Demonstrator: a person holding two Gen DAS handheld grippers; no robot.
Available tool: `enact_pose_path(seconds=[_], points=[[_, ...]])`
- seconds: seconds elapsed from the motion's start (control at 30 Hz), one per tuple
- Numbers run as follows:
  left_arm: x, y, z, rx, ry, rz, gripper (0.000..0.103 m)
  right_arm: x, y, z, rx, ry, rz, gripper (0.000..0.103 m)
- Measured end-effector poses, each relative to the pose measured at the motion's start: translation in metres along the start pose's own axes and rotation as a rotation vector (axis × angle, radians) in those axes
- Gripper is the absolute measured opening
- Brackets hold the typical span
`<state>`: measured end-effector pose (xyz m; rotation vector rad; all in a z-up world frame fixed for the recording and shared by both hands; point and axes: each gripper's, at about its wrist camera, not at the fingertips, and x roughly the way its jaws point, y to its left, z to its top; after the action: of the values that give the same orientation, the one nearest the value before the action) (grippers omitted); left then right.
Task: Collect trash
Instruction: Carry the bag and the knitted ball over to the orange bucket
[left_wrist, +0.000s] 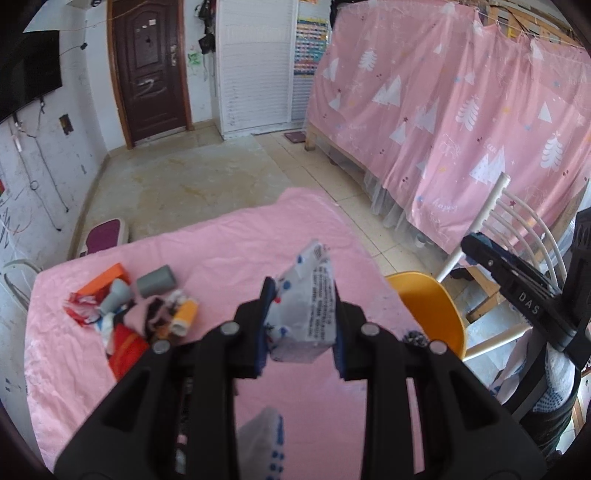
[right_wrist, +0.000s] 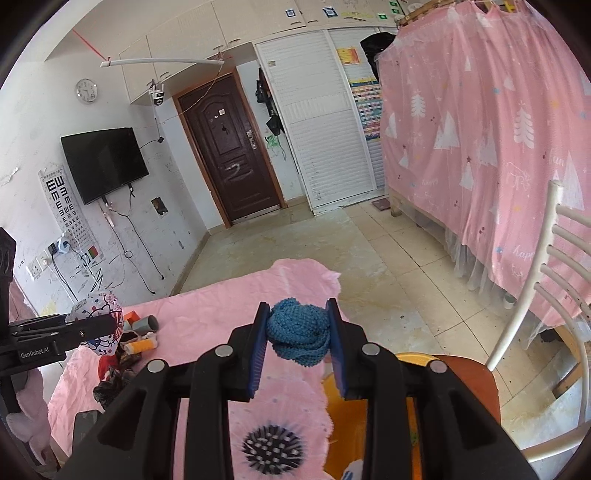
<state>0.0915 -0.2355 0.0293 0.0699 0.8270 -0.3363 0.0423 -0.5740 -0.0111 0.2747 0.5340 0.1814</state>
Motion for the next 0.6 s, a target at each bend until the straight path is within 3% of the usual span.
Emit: enact_pose_path(seconds=[0.3, 0.6], points=[[0.032, -0.064, 0.015, 0.02, 0.051, -0.105, 0.026, -0.006, -0.043, -0.015, 0.019, 0.016, -0.022, 0.02], [0.065, -0.126, 0.023, 0.075, 0.105, -0.157, 0.026, -0.007, -0.081, -0.023, 0.077, 0.023, -0.013, 0.02]])
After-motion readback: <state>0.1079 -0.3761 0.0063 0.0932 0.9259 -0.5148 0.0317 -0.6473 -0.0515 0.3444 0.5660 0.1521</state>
